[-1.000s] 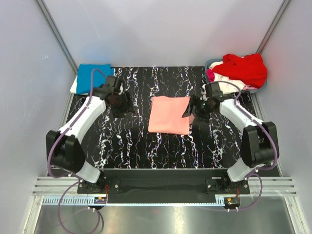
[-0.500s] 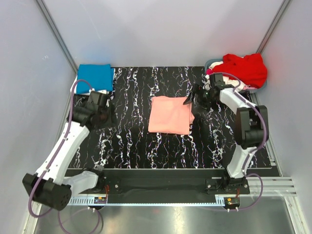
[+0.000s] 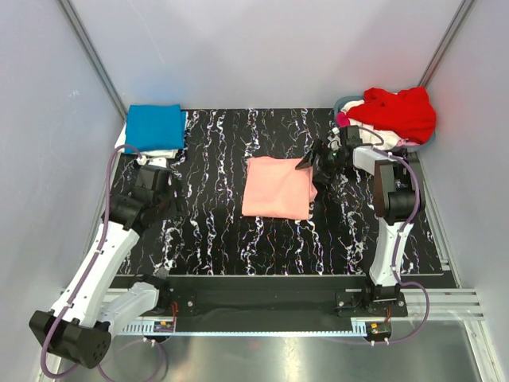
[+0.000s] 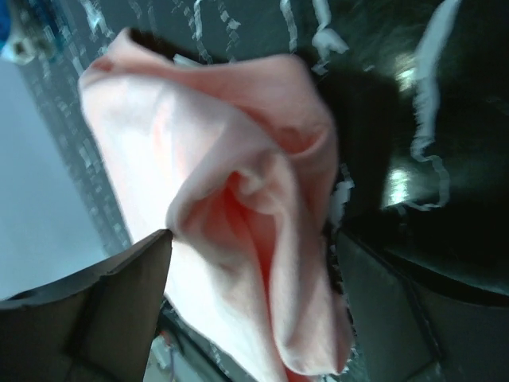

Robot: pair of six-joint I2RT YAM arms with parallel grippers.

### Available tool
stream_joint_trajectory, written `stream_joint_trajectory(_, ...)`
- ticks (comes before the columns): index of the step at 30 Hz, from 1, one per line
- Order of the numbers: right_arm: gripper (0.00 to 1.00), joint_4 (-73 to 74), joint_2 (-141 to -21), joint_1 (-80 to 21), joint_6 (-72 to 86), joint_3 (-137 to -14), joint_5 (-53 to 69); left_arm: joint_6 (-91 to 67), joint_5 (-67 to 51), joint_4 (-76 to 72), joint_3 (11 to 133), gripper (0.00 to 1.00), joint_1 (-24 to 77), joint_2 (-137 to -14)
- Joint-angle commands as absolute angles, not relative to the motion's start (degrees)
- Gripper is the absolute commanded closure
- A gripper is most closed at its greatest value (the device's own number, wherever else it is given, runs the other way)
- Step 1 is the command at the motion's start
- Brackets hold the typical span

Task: Fold and stack the t-shirts
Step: Fold the tshirt

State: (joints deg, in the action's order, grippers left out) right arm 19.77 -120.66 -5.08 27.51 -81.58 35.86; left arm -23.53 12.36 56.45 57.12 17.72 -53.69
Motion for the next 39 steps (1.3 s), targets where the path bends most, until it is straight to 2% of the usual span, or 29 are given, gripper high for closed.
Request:
stream_joint_trajectory(1, 0.10, 11.88, -121.46, -6.94, 30.93, -76.04, 39.54, -22.94, 13.97, 52.30, 56.43, 0.29, 17.84, -53.43)
stream_joint_trajectory(2, 0.12, 11.08, -121.46, -8.16, 31.11, -74.72, 39.99, -23.03, 14.15, 52.21, 56.43, 0.29, 17.84, -53.70)
stream_joint_trajectory(5, 0.28, 8.36, -122.25, -9.58, 32.08, -73.39, 42.62, -23.20, 14.76, 52.29, 56.34, 0.29, 17.75, -53.79)
stream_joint_trajectory(6, 0.40, 7.22, -122.60, -9.67, 32.69, -72.17, 43.41, -23.29, 15.03, 52.38, 56.34, 0.29, 17.75, -53.79)
stream_joint_trajectory(8, 0.55, 5.19, -123.48, -9.67, 33.75, -71.72, 45.00, -23.55, 15.38, 52.29, 56.16, 0.29, 17.75, -53.26)
stream_joint_trajectory(9, 0.65, 5.10, -123.92, -9.67, 33.84, -72.07, 45.44, -23.64, 15.73, 52.21, 56.08, 0.29, 17.75, -53.00)
stream_joint_trajectory(10, 0.82, 5.53, -124.19, -9.67, 33.66, -72.42, 45.70, -23.82, 15.99, 52.21, 55.90, 0.29, 17.75, -52.65)
stream_joint_trajectory(12, 0.99, 6.58, -123.32, -9.67, 33.23, -73.82, 45.44, -24.08, 17.04, 52.29, 55.81, 0.29, 17.75, -52.38)
stream_joint_trajectory(15, 1.00, 12.64, -119.45, -9.67, 30.42, -77.59, 42.81, -24.70, 17.93, 52.47, 55.81, 0.29, 17.75, -52.21)
stream_joint_trajectory(18, 1.00, 24.66, -115.32, -9.58, 24.01, -84.88, 36.67, -25.05, 18.72, 52.65, 55.72, 0.29, 17.75, -51.86)
stream_joint_trajectory(23, 1.00, 42.61, -110.48, -9.49, 13.72, -95.86, 22.17, -25.31, 19.16, 52.91, 55.81, 0.29, 17.75, -51.68)
stream_joint_trajectory(26, 1.00, 45.09, -108.11, -9.05, 13.01, -97.03, 17.76, -25.40, 19.33, 52.82, 55.72, 0.29, 17.67, -51.77)
stream_joint_trajectory(39, 1.00, 46.32, -107.84, -8.70, 14.77, -98.88, 20.93, -25.75, 19.95, 53.26, 55.72, 0.30, 17.05, -53.43)
